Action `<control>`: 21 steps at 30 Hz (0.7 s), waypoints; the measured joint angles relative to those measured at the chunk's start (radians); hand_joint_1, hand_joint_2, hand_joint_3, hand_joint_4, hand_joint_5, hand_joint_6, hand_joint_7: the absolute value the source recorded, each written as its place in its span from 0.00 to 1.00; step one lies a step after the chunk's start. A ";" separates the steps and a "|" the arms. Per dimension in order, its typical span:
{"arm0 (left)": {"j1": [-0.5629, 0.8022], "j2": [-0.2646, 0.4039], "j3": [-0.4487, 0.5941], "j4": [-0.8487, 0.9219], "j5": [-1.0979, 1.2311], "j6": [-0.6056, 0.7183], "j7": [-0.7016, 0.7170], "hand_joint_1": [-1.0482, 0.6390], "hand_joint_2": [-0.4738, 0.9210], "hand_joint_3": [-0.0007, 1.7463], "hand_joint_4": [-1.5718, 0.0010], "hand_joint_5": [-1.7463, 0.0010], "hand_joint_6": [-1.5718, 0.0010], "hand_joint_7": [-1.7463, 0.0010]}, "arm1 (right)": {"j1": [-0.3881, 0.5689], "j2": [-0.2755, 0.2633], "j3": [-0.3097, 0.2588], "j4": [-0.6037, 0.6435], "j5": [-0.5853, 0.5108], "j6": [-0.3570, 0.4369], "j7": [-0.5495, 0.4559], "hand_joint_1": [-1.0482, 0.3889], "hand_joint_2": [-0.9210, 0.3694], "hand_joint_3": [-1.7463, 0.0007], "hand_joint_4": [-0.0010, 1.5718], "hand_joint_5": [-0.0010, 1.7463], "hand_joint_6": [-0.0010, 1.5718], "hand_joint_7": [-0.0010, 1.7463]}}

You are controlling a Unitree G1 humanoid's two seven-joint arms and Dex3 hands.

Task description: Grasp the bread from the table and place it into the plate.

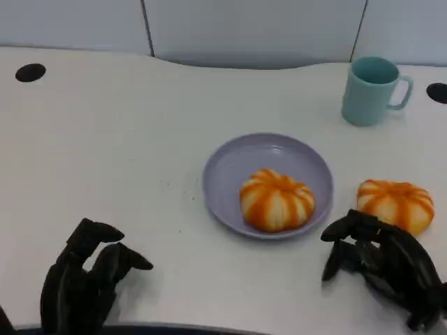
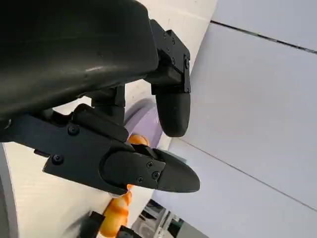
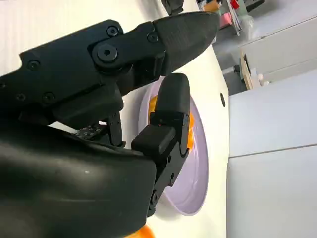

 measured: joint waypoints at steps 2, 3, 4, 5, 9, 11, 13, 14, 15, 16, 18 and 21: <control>-0.010 0.002 0.000 0.022 0.009 -0.027 0.000 0.18 1.00 0.09 0.68 0.00 0.79 0.00 | -0.001 0.000 0.000 0.000 0.000 0.001 0.000 0.34 0.00 0.94 0.43 0.87 0.49 0.56; -0.015 0.004 -0.001 0.030 0.018 -0.040 0.000 0.18 1.00 0.09 0.67 0.00 0.79 0.00 | -0.001 0.000 0.000 0.000 0.000 0.005 0.000 0.35 0.00 0.94 0.43 0.87 0.48 0.56; -0.020 0.007 -0.001 0.040 0.025 -0.052 0.000 0.18 1.00 0.09 0.67 0.00 0.79 0.01 | -0.001 0.000 -0.001 0.000 0.001 0.007 0.000 0.35 0.00 0.94 0.43 0.87 0.48 0.56; -0.026 0.009 -0.001 0.049 0.034 -0.061 0.000 0.17 1.00 0.09 0.67 0.00 0.78 0.01 | -0.002 0.000 -0.002 0.000 0.001 0.008 0.001 0.36 0.00 0.93 0.43 0.87 0.48 0.56; -0.029 0.011 -0.001 0.057 0.042 -0.065 0.000 0.18 1.00 0.09 0.68 0.00 0.79 0.02 | -0.005 0.000 -0.005 0.008 0.002 0.006 0.004 0.36 0.00 0.93 0.44 0.87 0.48 0.56; -0.029 0.011 -0.001 0.058 0.042 -0.065 0.000 0.18 1.00 0.09 0.67 0.00 0.79 0.01 | -0.007 0.000 -0.005 0.010 0.001 0.005 0.004 0.37 0.00 0.92 0.43 0.88 0.47 0.57; -0.029 0.011 0.000 0.059 0.042 -0.065 0.000 0.18 1.00 0.09 0.67 0.00 0.79 0.01 | -0.006 0.000 -0.005 0.010 0.001 0.004 0.004 0.37 0.00 0.92 0.42 0.89 0.47 0.57; -0.030 0.011 0.001 0.060 0.042 -0.065 0.000 0.18 1.00 0.08 0.67 0.00 0.79 0.00 | -0.006 0.000 -0.005 0.010 0.001 0.003 0.004 0.37 0.00 0.92 0.41 0.89 0.46 0.57; -0.031 0.011 0.001 0.062 0.041 -0.065 0.000 0.18 1.00 0.09 0.67 0.00 0.79 0.00 | -0.006 0.000 -0.005 0.011 0.001 0.001 0.004 0.36 0.00 0.92 0.40 0.89 0.46 0.57; -0.032 0.011 0.002 0.064 0.037 -0.065 -0.001 0.18 1.00 0.09 0.67 0.00 0.79 0.00 | -0.007 0.000 -0.004 0.012 0.001 0.000 0.004 0.35 0.00 0.92 0.40 0.89 0.46 0.58; -0.036 0.011 0.008 0.072 0.034 -0.065 -0.002 0.18 1.00 0.09 0.67 0.00 0.79 0.01 | -0.008 0.000 -0.004 0.013 0.001 0.002 0.004 0.35 0.00 0.94 0.40 0.89 0.47 0.58; -0.039 0.011 0.013 0.080 0.034 -0.065 -0.004 0.17 1.00 0.09 0.67 0.00 0.78 0.00 | -0.009 0.000 -0.003 0.007 0.000 0.014 0.000 0.35 0.00 0.94 0.41 0.89 0.47 0.58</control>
